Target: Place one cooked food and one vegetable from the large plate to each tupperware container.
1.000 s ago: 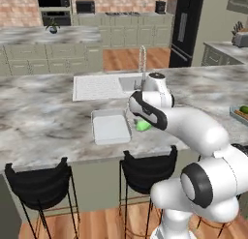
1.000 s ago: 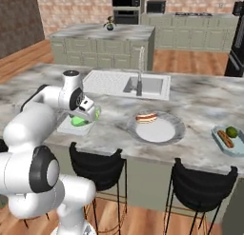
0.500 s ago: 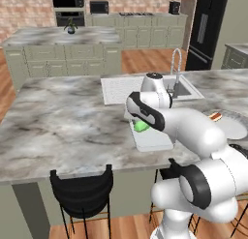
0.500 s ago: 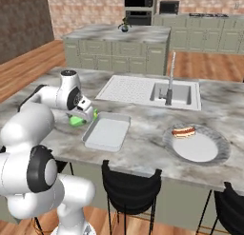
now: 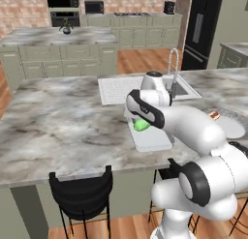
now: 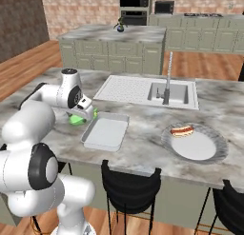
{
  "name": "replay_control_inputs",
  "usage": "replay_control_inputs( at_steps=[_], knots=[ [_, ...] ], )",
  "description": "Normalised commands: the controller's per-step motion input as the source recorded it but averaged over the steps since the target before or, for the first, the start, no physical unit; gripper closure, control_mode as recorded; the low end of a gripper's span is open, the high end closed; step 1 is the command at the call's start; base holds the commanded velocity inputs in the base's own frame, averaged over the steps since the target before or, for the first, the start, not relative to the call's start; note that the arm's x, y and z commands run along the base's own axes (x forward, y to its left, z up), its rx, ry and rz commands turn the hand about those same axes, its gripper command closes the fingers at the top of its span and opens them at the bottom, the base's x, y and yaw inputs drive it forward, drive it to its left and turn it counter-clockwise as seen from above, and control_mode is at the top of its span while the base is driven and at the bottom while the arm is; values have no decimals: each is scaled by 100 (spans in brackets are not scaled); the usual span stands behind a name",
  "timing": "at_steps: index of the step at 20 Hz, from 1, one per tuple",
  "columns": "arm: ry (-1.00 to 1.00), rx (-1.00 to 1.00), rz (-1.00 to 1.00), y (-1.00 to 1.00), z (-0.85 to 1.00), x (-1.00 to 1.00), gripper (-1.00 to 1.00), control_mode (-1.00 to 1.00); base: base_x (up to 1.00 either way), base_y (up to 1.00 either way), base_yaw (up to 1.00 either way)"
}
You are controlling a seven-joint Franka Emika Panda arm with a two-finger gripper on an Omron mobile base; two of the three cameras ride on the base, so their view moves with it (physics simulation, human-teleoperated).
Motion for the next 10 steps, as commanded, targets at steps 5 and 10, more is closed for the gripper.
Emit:
replay_control_inputs(
  at_steps=[5,10],
  knots=[
    [10,-3,2,-23,-14,73,100,-100,0,0,0],
    [4,-9,16,-39,-23,25,100,-100,0,0,0]
  ],
)
